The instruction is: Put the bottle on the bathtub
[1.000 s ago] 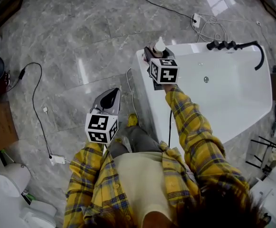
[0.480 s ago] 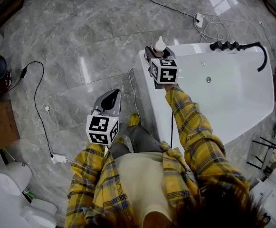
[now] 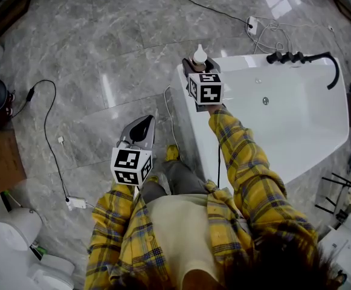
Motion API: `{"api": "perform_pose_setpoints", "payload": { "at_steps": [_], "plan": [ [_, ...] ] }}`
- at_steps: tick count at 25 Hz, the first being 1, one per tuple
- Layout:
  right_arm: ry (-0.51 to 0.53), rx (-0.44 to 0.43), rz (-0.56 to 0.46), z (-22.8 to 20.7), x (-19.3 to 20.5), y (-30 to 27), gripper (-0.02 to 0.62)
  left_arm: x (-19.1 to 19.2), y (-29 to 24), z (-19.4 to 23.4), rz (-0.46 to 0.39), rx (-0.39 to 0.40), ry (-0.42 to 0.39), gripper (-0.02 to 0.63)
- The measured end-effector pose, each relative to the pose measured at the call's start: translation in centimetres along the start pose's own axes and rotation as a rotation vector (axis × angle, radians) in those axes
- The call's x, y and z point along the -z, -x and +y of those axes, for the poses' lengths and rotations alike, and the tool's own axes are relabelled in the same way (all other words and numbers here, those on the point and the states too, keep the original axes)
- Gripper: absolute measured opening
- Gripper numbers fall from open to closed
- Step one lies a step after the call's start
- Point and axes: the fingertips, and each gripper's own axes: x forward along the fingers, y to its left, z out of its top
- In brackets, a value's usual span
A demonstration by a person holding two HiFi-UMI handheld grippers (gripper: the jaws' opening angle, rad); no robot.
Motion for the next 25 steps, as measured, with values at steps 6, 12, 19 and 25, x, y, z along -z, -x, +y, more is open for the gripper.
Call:
{"api": "perform_pose_setpoints", "payload": {
  "at_steps": [6,12,19,25],
  "plan": [
    [0.029,0.001,0.023,0.1,0.1,0.0,0.232,0.1,0.3,0.1,0.0,0.004,-0.001,0.008],
    [0.044,-0.006,0.039,0.3,0.7,0.4,0.233,0.0,0.5,-0.1,-0.008,0.011,-0.007,0.008],
    [0.031,-0.003,0.03,0.4,0.8,2.3,0.233,-0.2,0.8,-0.3,-0.018,0.013,-0.005,0.008],
    [0.011,0.015,0.024,0.4,1.3,4.4,0.232,-0.5,0.9,-1.0,-0.025,0.032,-0.017,0.008]
  ]
}}
